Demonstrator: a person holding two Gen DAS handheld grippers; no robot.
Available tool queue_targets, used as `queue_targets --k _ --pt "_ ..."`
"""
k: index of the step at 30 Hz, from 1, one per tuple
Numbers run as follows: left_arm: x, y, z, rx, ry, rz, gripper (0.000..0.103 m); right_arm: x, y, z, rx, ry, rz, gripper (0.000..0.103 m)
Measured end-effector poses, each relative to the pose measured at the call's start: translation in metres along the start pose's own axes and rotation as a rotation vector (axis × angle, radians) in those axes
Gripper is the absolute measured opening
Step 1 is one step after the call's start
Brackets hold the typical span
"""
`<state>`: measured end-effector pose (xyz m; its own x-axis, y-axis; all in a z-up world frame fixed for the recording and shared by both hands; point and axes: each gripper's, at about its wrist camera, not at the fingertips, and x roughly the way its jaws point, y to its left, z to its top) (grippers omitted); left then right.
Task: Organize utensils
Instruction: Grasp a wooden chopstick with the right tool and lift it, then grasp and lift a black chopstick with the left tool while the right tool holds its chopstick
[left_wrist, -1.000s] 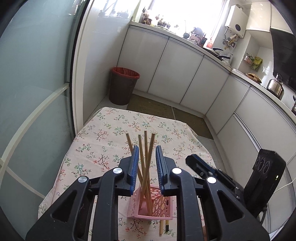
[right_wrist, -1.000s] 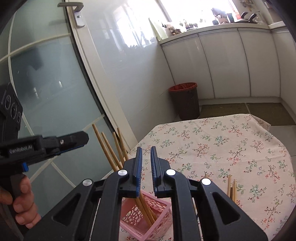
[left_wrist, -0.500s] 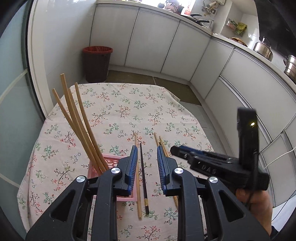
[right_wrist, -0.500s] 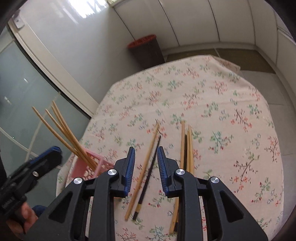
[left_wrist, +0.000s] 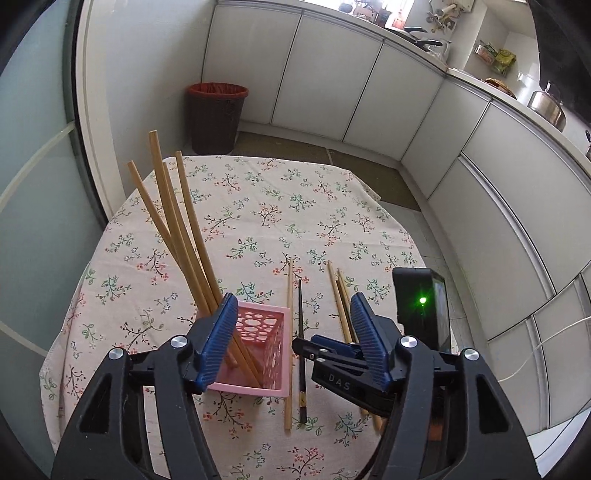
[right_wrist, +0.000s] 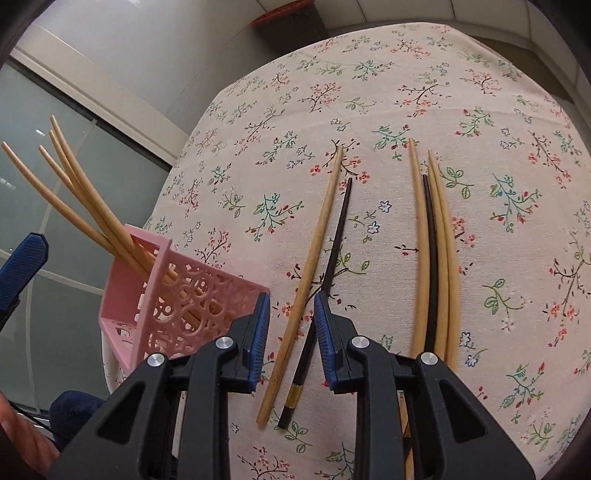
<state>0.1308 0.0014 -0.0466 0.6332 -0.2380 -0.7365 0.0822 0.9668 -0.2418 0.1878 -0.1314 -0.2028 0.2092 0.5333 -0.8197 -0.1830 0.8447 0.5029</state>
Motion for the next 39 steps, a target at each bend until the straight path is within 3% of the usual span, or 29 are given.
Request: queue_targets --k 5,14,19,22,27,36,39 --pt "-0.004 0.007 0.004 -0.018 -0.009 -0.006 0.061 0.019 0.003 0.004 -0.005 0.011 -0.047 0.022" --pt "-0.003 0.010 0.004 -0.027 -0.004 -0.016 0.060 0.025 0.005 0.004 -0.068 0.017 -0.178 0.008" --pt "-0.004 0.003 0.004 -0.020 -0.006 -0.037 0.060 -0.004 -0.033 -0.004 0.047 0.011 -0.150 0.008" --pt "0.000 -0.005 0.003 -0.013 0.007 -0.061 0.060 -0.035 -0.046 -0.005 0.095 -0.043 -0.072 0.008" --pt "0.010 -0.027 -0.005 0.013 0.044 -0.088 0.060 -0.096 -0.068 -0.008 0.110 -0.150 -0.088 0.008" --pt "0.077 -0.084 -0.031 0.065 0.228 -0.042 0.058 -0.166 -0.121 -0.011 0.204 -0.306 -0.086 0.008" --pt "0.108 -0.089 -0.038 0.073 0.278 0.011 0.044 -0.170 -0.129 -0.012 0.218 -0.310 -0.090 0.008"
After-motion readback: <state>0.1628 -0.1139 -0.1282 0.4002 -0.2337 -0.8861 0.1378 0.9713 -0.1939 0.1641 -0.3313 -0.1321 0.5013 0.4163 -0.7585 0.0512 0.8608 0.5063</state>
